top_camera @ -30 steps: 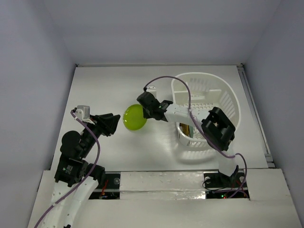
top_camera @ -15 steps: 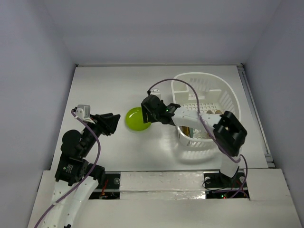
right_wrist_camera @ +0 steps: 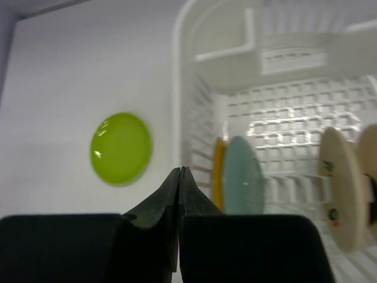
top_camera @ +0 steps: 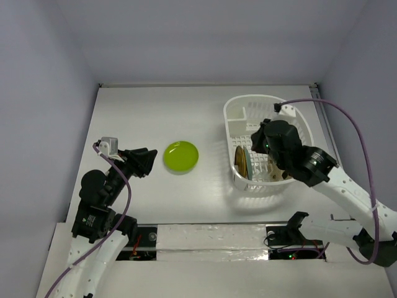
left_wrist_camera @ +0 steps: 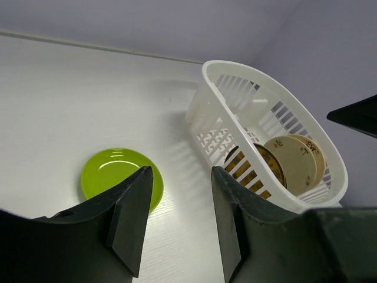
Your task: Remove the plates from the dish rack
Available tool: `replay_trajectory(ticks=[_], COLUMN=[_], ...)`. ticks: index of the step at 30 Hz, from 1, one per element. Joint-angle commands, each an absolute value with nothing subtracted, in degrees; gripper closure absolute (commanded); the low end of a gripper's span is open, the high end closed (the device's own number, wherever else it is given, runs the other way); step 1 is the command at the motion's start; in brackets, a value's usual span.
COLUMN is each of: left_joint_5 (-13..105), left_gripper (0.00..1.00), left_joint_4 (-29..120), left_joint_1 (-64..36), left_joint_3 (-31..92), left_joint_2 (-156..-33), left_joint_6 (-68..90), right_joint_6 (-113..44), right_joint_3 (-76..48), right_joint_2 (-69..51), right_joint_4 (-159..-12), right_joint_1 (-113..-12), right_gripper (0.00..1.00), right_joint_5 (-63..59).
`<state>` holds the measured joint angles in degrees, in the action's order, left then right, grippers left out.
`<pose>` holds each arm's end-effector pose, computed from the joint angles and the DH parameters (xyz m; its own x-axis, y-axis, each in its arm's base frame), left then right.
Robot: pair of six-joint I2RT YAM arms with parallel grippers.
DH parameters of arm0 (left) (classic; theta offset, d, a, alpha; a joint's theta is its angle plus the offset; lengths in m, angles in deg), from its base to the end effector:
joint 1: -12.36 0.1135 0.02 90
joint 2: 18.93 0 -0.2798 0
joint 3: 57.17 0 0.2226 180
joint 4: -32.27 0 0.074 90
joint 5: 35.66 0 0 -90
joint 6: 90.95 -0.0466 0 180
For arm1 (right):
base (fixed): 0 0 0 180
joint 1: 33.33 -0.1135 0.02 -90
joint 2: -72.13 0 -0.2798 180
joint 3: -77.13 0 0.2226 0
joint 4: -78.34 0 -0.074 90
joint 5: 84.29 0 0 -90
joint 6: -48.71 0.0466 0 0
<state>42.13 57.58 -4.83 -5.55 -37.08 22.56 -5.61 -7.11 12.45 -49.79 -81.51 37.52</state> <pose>0.0526 -0.0266 0.3404 -0.0707 -0.3863 -0.9197 0.5024 0.7827 -0.3673 0.1398 0.1194 0.3954 -0.4357 0.2563 -0.8628 -0.0823 0.9432 0.3218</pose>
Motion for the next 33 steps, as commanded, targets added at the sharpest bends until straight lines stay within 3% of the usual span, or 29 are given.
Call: replay_trajectory(ticks=[1,3,4,7,8,14,33], left_joint_5=[41.24,41.07,41.07,40.72,40.63,40.28,40.63], left_gripper=[0.59,0.58,0.58,0.58,0.58,0.58,0.57], left_joint_4=[54.94,54.94,54.94,55.03,54.94,54.85,54.94], left_joint_1=[-4.61,-4.61,-4.61,-4.61,-4.61,-4.61,-4.61], left_joint_3=[-4.8,-4.8,-4.88,-4.88,-4.8,-4.88,-4.88], left_joint_2=[-36.24,-36.07,-36.07,-36.07,-36.07,-35.63,-35.45], left_joint_6=[22.96,22.96,22.96,22.96,22.96,22.87,22.96], right_joint_6=[-2.97,-2.36,-2.35,-1.48,-1.65,-4.73,-5.17], right_joint_3=[-6.53,-7.76,-7.94,-7.51,-6.98,-1.71,1.64], right_joint_2=[11.93,10.44,9.47,6.39,6.21,7.88,1.56], right_joint_4=[-34.99,-30.5,-29.43,-25.83,-25.82,-32.41,-36.1], right_joint_1=[-78.51,-78.51,-78.51,-78.51,-78.51,-78.51,-78.51], right_gripper=[0.98,0.9,0.77,0.57,0.54,0.49,0.5], right_joint_5=[40.96,40.34,39.56,37.53,36.4,28.57,31.54])
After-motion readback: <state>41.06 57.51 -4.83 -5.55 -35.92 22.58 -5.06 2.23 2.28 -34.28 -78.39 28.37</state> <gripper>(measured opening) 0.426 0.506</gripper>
